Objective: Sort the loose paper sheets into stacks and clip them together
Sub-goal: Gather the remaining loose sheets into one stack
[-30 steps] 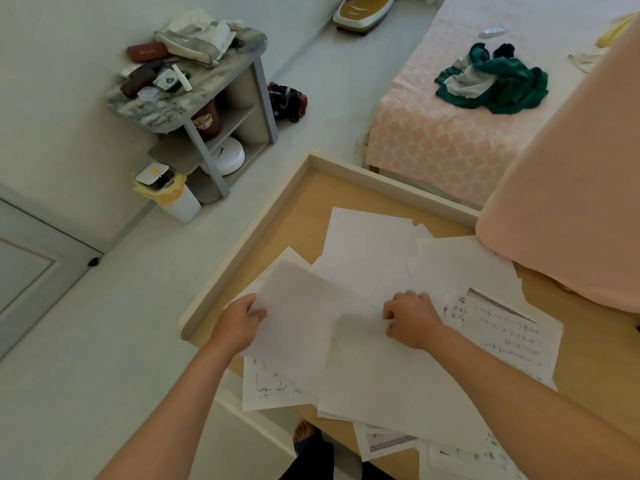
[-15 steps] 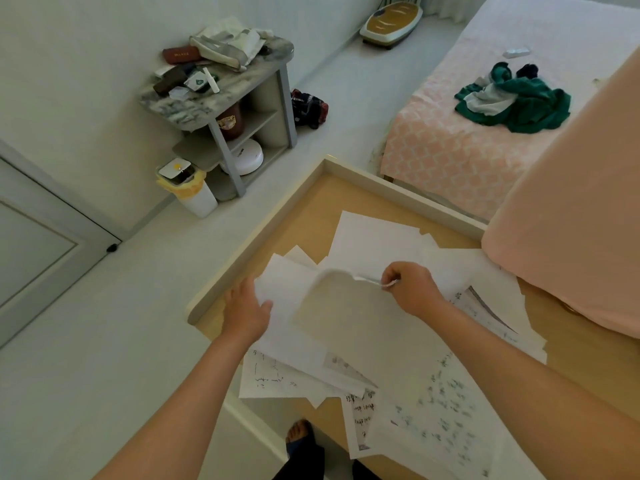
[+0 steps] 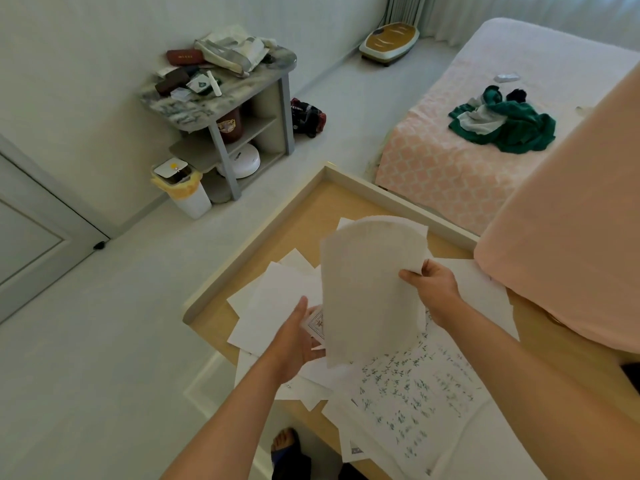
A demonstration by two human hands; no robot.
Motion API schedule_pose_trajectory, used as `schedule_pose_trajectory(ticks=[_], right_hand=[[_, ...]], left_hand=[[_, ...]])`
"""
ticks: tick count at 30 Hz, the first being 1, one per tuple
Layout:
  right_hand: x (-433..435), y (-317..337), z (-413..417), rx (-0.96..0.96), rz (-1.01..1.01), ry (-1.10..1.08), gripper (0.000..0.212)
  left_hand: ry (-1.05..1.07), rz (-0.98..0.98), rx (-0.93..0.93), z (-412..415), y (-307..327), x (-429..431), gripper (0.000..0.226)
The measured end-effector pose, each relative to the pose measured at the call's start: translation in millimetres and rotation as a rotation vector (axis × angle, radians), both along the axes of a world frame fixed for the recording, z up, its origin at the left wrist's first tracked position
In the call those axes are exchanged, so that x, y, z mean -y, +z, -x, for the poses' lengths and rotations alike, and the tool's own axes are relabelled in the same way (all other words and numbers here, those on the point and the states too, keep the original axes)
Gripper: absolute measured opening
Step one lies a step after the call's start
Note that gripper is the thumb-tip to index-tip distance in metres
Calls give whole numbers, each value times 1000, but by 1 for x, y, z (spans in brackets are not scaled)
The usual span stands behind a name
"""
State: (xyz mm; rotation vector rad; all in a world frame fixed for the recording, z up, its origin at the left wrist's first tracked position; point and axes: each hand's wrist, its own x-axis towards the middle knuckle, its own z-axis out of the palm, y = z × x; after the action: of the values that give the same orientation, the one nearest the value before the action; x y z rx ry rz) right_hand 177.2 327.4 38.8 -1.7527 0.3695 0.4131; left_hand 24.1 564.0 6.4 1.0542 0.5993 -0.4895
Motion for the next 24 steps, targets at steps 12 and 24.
schedule_pose_trajectory(ticks=[12,24], right_hand=[[-4,-4,2,18,362,399,10],[-129,-38,30,108,434,772,27]], left_hand=[[352,-347,-128,-10,-6,-51,25],[515,-678,-296,37,-21,-61,49]])
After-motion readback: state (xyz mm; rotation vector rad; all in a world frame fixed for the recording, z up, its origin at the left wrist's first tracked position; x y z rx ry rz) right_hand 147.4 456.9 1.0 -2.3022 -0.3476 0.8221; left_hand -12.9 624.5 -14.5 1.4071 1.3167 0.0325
